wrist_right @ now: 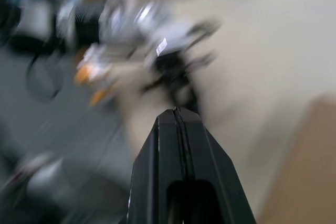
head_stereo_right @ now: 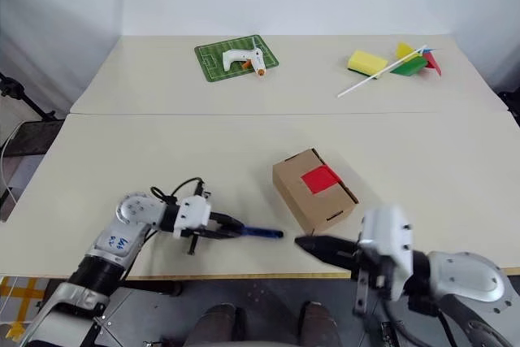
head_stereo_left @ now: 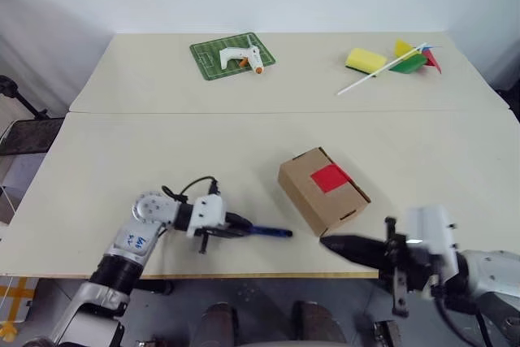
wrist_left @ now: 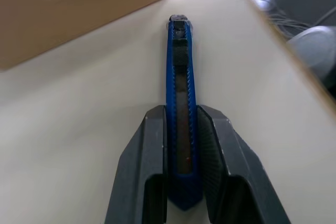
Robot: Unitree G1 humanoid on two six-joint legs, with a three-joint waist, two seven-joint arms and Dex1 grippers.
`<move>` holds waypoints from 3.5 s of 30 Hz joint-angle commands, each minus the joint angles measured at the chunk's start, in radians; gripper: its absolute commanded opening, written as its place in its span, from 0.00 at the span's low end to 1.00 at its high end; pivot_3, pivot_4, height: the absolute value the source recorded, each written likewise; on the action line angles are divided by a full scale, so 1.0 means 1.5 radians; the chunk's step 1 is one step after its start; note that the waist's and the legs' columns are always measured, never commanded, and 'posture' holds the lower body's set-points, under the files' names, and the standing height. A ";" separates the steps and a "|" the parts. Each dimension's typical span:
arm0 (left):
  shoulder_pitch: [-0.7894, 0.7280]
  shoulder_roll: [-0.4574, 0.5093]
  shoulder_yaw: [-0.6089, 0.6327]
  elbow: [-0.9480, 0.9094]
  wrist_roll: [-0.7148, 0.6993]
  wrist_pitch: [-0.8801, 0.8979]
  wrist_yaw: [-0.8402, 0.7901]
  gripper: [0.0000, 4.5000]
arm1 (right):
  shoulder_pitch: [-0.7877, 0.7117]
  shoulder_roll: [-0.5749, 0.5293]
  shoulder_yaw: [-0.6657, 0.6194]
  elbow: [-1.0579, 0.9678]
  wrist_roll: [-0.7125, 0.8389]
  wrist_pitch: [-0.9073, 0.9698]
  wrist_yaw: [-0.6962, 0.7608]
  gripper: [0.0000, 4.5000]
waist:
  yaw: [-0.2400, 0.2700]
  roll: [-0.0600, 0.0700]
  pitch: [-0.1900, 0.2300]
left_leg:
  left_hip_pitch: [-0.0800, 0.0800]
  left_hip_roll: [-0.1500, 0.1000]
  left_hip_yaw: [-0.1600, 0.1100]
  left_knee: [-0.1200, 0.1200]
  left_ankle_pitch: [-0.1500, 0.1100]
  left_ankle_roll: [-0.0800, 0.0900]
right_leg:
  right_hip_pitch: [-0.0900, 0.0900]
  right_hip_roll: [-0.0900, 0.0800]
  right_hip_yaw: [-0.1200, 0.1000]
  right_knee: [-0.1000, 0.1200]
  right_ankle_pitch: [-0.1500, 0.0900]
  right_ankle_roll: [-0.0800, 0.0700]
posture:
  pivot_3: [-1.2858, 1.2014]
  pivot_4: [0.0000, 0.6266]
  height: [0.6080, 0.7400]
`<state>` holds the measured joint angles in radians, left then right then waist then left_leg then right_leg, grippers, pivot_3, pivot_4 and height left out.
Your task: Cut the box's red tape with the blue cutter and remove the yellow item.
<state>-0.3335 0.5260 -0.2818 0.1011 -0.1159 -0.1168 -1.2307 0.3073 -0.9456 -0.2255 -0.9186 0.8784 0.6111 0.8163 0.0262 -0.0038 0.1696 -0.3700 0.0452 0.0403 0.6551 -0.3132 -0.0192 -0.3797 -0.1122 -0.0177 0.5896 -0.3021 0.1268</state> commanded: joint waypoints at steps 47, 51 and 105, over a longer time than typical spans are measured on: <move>0.092 0.035 -0.104 -0.198 0.088 0.194 0.155 0.10 | -0.229 0.131 0.235 0.145 -0.185 0.210 -0.143 0.00 | -0.002 -0.001 0.000 | 0.000 0.000 0.000 0.000 -0.001 0.001 | 0.000 0.000 -0.001 -0.002 -0.001 -0.002 | 0.52 0.24 1.00; 0.084 0.032 -0.105 -0.193 0.088 0.195 0.156 0.10 | -0.240 0.131 0.250 0.156 -0.208 0.215 -0.147 0.00 | -0.002 -0.001 0.000 | 0.000 0.000 0.000 0.000 -0.001 0.001 | 0.000 0.000 -0.001 -0.002 -0.001 -0.002 | 0.52 0.24 1.00; 0.073 0.023 -0.118 -0.194 0.090 0.207 0.166 0.10 | -0.268 0.151 0.346 0.177 -0.304 0.152 -0.069 0.00 | -0.002 -0.002 -0.001 | 0.000 0.000 0.000 0.001 -0.001 0.000 | 0.001 0.000 -0.001 -0.001 -0.001 -0.002 | 0.52 0.24 1.00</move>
<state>-0.2513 0.5585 -0.4100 -0.2247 -0.0246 0.1672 -0.9830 -0.1130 -0.7187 0.2952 -0.6361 0.4088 0.8179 0.7139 0.0237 -0.0068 0.1680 -0.3694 0.0456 0.0397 0.6567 -0.3149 -0.0184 -0.3783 -0.1124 -0.0193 0.5882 -0.3039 0.1234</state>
